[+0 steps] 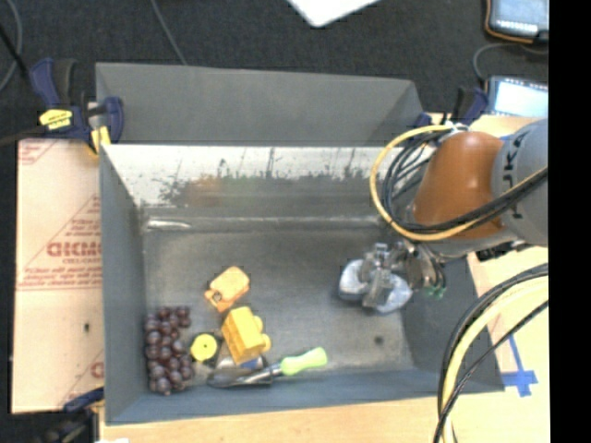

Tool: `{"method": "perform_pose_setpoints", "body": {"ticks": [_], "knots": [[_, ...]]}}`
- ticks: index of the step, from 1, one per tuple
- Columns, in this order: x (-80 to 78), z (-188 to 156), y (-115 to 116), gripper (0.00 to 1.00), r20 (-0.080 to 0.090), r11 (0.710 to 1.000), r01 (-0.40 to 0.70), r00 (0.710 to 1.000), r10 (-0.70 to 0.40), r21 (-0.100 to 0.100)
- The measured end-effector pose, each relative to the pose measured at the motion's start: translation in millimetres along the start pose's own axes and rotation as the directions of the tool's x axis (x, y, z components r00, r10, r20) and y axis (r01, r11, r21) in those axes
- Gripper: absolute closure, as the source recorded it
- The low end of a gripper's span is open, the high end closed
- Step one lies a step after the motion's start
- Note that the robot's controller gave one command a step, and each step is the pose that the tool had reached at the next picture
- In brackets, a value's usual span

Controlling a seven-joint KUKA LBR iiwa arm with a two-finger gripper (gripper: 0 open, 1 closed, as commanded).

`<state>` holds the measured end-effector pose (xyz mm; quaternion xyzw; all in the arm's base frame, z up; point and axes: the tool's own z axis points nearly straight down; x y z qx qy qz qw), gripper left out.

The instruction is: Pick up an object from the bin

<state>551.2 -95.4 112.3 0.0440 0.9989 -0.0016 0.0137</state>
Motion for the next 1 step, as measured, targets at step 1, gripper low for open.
{"method": "perform_pose_setpoints", "body": {"ticks": [1], "knots": [[7.0, -119.0, 7.2, 1.00, 0.005, 1.000, 0.020, 1.000, -0.020, 0.001]]}}
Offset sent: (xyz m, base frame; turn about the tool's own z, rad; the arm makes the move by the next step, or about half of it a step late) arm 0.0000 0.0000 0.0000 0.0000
